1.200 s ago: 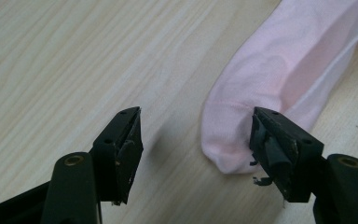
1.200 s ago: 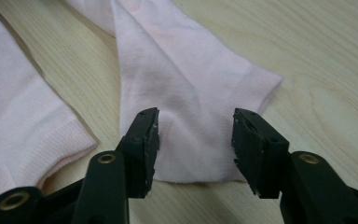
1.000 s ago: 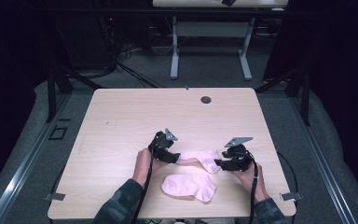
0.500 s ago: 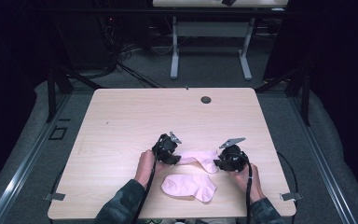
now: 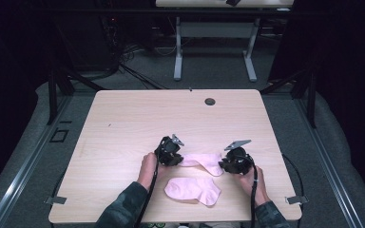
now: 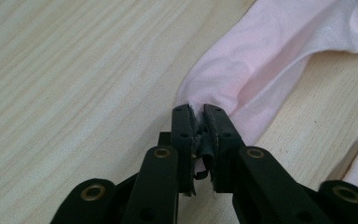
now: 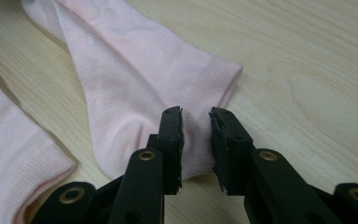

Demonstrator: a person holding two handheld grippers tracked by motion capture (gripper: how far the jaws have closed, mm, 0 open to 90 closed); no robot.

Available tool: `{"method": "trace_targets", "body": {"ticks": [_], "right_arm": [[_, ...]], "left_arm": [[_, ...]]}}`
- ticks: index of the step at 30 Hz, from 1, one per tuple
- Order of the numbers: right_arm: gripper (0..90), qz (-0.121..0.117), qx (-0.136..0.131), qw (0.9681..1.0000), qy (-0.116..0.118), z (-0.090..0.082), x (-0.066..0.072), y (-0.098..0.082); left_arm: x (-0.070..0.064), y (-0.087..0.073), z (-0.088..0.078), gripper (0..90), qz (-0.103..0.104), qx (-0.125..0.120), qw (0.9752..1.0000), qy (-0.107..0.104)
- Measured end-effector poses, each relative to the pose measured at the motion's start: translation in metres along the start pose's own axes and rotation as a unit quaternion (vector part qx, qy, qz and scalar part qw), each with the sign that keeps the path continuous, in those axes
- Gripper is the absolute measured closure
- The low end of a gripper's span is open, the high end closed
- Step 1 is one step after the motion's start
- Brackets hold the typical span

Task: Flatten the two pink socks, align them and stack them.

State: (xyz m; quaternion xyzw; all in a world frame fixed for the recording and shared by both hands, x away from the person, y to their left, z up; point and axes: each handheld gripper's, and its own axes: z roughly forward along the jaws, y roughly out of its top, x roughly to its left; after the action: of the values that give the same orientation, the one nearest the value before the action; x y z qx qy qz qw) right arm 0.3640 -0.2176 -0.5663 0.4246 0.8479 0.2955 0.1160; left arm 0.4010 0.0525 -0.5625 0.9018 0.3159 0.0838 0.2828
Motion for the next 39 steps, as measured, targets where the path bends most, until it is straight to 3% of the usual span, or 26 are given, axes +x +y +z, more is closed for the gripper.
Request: {"method": "trace_targets", "body": {"ticks": [11, 13, 17, 27, 32, 39], "right_arm": [[83.8, 0.012, -0.007, 0.9998, 0.017, 0.000, -0.004, -0.001], [84.2, 0.015, -0.007, 0.9996, 0.022, -0.001, -0.005, -0.002], [84.3, 0.011, -0.018, 0.9993, 0.032, -0.008, -0.002, 0.002], [84.3, -0.006, -0.043, 0.9979, 0.048, -0.041, 0.008, 0.017], [84.4, -0.022, -0.045, 0.9962, 0.072, -0.065, 0.023, 0.017], [84.3, -0.031, -0.043, 0.9933, 0.102, -0.089, 0.043, 0.007]], "left_arm": [[0.004, -0.005, -0.001, 87.5, -0.006, -0.021, 0.9997, 0.014], [0.006, -0.006, -0.003, 87.5, -0.013, -0.032, 0.9994, 0.009], [0.008, -0.007, -0.014, 87.6, -0.013, -0.052, 0.9984, 0.017], [0.001, -0.014, -0.061, 87.5, -0.011, -0.079, 0.9967, 0.016], [-0.015, -0.027, -0.092, 87.5, -0.006, -0.087, 0.9961, 0.012], [-0.036, -0.046, -0.114, 87.3, 0.000, -0.096, 0.9954, 0.007]]}}
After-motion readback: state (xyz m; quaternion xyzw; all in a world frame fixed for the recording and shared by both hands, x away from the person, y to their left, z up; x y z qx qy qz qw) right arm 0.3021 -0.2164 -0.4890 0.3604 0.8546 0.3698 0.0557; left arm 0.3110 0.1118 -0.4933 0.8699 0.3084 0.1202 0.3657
